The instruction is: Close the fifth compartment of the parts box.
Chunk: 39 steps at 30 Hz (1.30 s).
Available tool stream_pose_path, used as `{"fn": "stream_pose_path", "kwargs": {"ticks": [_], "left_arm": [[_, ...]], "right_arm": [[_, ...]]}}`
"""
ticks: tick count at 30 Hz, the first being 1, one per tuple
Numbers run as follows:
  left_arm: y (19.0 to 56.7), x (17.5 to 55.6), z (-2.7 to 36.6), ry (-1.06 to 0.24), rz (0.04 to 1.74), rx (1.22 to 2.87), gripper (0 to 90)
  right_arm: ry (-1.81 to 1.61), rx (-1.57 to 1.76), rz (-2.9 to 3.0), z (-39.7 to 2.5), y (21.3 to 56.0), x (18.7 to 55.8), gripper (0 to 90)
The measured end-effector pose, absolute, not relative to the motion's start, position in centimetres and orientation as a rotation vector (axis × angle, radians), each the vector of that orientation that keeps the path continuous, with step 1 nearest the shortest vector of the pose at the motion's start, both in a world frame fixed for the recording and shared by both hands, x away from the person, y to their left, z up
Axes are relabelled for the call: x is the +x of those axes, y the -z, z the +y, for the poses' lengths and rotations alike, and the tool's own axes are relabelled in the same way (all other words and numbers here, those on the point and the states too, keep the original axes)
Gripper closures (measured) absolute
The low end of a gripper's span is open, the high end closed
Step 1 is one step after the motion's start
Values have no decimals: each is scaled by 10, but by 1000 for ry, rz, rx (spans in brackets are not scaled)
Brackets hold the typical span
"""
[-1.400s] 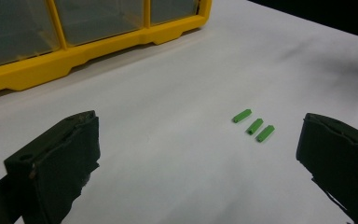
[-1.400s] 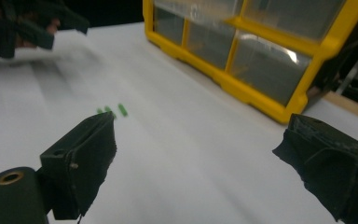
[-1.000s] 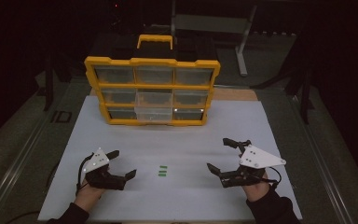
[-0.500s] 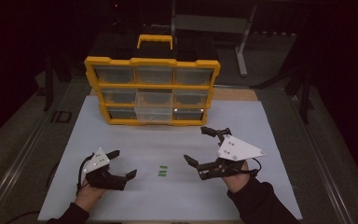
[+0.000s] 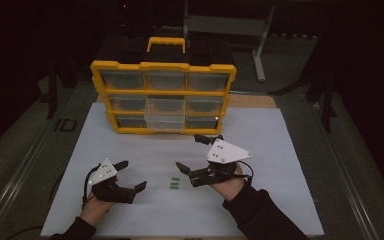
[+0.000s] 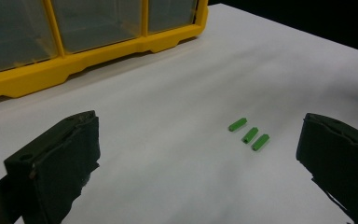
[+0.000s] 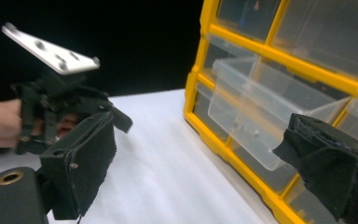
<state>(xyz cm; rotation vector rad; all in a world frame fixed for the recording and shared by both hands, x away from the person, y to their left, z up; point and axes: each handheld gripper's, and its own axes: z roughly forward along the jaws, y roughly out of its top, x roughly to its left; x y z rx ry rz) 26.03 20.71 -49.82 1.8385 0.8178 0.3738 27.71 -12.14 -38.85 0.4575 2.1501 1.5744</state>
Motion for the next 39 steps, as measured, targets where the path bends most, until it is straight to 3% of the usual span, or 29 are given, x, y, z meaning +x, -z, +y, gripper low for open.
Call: {"fn": "stream_pose_path", "kwargs": {"ticks": [4, 9, 14, 20, 26, 39], "left_arm": [[498, 260, 206, -375, 813, 1840, 0], [498, 260, 205, -380, 808, 1846, 0], [499, 260, 204, -375, 806, 1847, 0], [499, 260, 204, -377, 798, 1852, 0], [499, 259, 204, -374, 797, 1853, 0], [501, 259, 202, -373, 786, 1867, 0]], "right_arm": [[-1543, 500, 2176, -114, 404, 284, 98], [-1503, 544, 2172, -106, 421, 290, 252], [-1452, 624, 2210, -97, 431, 299, 334], [-1401, 674, 2235, -89, 438, 309, 650], [-1366, 718, 2260, -80, 440, 319, 879], [-1340, 817, 2178, -71, 433, 345, 900]]}}
